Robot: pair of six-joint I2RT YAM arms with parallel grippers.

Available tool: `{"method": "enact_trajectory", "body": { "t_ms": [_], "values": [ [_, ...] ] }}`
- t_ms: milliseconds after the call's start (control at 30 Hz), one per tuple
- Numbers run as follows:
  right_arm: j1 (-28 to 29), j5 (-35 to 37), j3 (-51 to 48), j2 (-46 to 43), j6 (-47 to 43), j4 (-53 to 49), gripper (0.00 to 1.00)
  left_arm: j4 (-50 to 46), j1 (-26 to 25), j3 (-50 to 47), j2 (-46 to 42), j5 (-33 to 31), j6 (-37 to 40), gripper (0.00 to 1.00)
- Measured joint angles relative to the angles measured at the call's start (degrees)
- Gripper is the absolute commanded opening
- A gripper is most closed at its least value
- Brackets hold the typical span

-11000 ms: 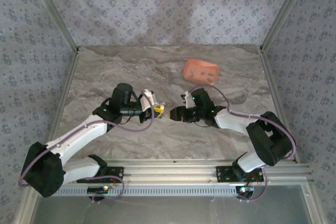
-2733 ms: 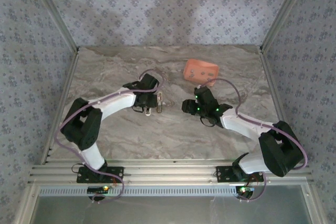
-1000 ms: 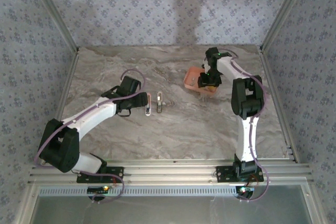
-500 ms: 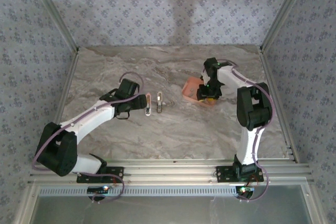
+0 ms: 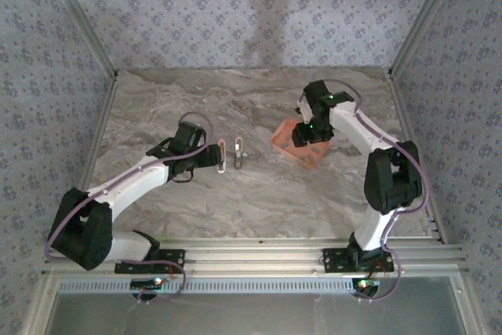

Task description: Load the staples into the stapler

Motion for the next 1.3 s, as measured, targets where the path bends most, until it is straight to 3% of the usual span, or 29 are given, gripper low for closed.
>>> {"method": "enact_trajectory", "body": {
  "t_ms": [167,367,467,733,1000,1167,1300],
  "values": [
    [0.0,0.3,4.7,0.5,-7.1,-1.3,0.55,1.4,0.5,-0.2,0.0,2.6,-1.0,0.84],
    [-0.3,0.3,11.6,7.2,-8.7,-4.8,0.53,1.2,1.0,-0.5,-0.1,4.1,-2.4,0.84],
    [-0.3,-1.3,15.1,12.0,-3.5,-6.8,0.48,0.6,1.8,-0.7,-0.3,4.5,-3.9,0.84],
    [1.8,-2.1,16.0,14.6,15.7,-6.8,0.50,-1.6,3.4,-0.7,0.7,5.4,-7.0,0.84],
    [1.6,-1.7,9.7,14.6,32.1,-1.9,0.51,-2.2,4.7,-0.4,4.2,6.9,-7.6,0.84],
    [1.4,-1.0,10.6,15.0,35.2,-1.3,0.56,-2.2,5.7,0.9,6.3,8.2,-7.6,0.84],
    [1.3,0.4,14.8,16.9,27.4,-2.6,0.57,-2.3,6.3,2.2,6.6,8.8,-7.3,0.84]
  ]
}}
